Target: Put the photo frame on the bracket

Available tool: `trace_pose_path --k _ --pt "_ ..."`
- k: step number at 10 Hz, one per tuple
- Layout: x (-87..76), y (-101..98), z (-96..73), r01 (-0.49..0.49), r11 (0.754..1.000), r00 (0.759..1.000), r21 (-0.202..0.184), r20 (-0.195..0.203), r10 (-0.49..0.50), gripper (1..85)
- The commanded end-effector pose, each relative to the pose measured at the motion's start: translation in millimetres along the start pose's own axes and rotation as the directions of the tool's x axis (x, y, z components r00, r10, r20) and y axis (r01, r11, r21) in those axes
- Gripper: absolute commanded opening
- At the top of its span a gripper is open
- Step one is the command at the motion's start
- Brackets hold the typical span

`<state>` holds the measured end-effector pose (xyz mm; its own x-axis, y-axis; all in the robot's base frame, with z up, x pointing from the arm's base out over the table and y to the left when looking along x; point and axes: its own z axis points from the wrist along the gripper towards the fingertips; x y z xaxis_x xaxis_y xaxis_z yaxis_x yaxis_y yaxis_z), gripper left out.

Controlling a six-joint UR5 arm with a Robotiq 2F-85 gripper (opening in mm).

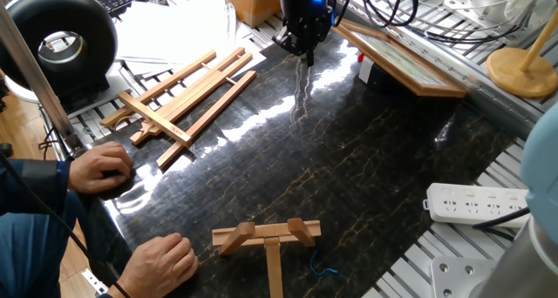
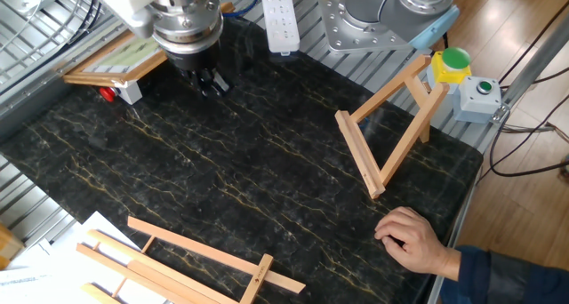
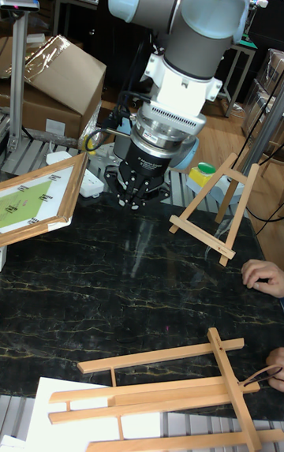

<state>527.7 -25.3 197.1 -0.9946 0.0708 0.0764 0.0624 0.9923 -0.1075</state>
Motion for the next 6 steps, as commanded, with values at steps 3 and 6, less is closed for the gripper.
trace_pose_path --k 3,6 --pt "-11.6 -2.8 -13.9 -0.072 0.996 0.997 0.052 0.021 0.071 1.0" --pt "-27.9 -14.8 -37.7 0.013 0.986 0.995 0.168 0.097 -0.03 1.0"
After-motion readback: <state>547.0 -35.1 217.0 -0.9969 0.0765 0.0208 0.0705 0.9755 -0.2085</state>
